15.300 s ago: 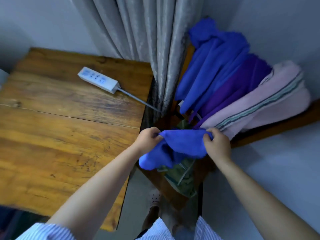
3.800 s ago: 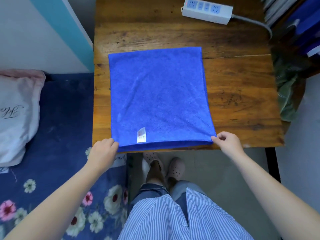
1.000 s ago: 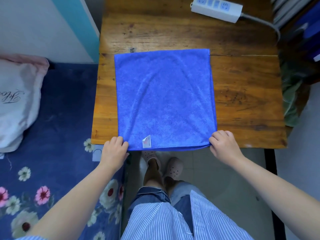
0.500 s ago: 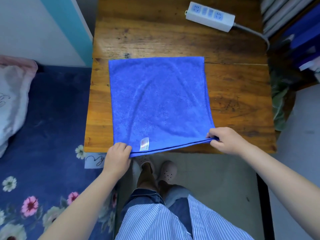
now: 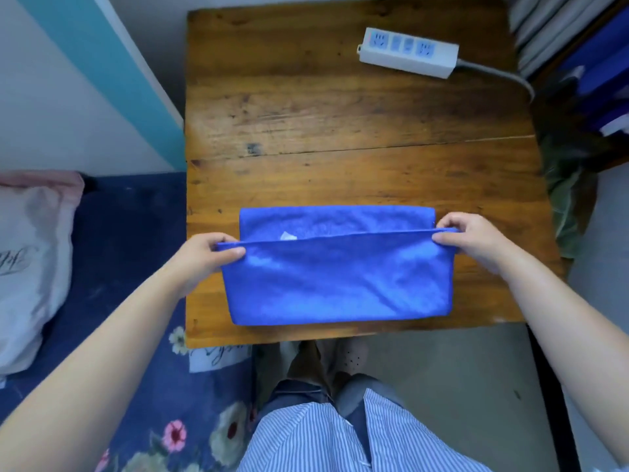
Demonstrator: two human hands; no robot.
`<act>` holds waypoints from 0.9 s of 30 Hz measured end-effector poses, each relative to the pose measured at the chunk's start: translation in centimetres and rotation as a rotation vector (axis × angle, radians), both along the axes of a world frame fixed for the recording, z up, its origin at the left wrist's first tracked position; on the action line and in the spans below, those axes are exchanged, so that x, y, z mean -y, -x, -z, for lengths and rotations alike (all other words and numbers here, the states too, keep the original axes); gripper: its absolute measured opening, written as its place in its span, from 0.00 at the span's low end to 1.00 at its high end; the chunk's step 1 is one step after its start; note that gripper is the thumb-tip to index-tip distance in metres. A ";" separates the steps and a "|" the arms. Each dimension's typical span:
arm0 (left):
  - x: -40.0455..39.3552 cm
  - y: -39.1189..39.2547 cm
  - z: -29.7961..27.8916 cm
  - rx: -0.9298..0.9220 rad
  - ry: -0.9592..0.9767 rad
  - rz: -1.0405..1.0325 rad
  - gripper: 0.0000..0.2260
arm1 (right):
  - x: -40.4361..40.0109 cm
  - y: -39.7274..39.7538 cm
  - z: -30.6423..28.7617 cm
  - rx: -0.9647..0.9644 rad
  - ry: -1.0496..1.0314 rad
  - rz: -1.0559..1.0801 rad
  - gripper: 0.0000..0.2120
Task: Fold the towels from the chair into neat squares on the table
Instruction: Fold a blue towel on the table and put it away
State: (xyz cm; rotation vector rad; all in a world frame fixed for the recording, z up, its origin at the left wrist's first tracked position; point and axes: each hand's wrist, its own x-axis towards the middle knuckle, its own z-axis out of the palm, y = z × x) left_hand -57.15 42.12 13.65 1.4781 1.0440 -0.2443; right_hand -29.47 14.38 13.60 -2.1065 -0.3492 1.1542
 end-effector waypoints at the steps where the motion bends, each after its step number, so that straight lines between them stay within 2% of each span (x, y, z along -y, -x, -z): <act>1: -0.4 -1.0 0.5 0.018 0.013 -0.063 0.09 | -0.2 -0.3 0.5 0.035 -0.017 0.065 0.15; 5: -1.5 -4.1 2.8 0.071 -0.013 -0.231 0.10 | -1.4 -0.7 2.5 0.219 0.008 0.233 0.13; 8: -1.8 -5.8 4.8 0.041 -0.139 -0.283 0.12 | -3.1 -0.2 3.3 0.421 0.086 0.228 0.02; 9: -1.8 -6.2 5.3 0.025 -0.188 -0.279 0.11 | -3.6 0.1 3.5 0.466 0.110 0.225 0.02; 12: -2.2 -7.2 6.3 -0.016 -0.316 -0.242 0.05 | -5.0 0.3 4.2 0.505 0.178 0.263 0.09; 16: -2.6 -7.8 7.0 -0.053 -0.403 -0.226 0.03 | -5.7 0.2 5.2 0.527 0.340 0.283 0.12; 18: -2.6 -7.8 7.3 -0.087 -0.430 -0.211 0.04 | -5.9 0.2 5.6 0.598 0.433 0.222 0.14; 20: -2.6 -7.9 7.3 -0.104 -0.461 -0.208 0.10 | -6.0 0.1 5.9 0.671 0.512 0.180 0.14; 24: -2.2 -7.5 6.5 -0.153 -0.715 -0.022 0.17 | -5.9 0.5 5.9 0.822 0.561 0.159 0.18; 27: -0.4 -6.8 6.6 0.031 -0.983 0.252 0.17 | -5.7 2.6 6.3 1.060 0.441 0.006 0.21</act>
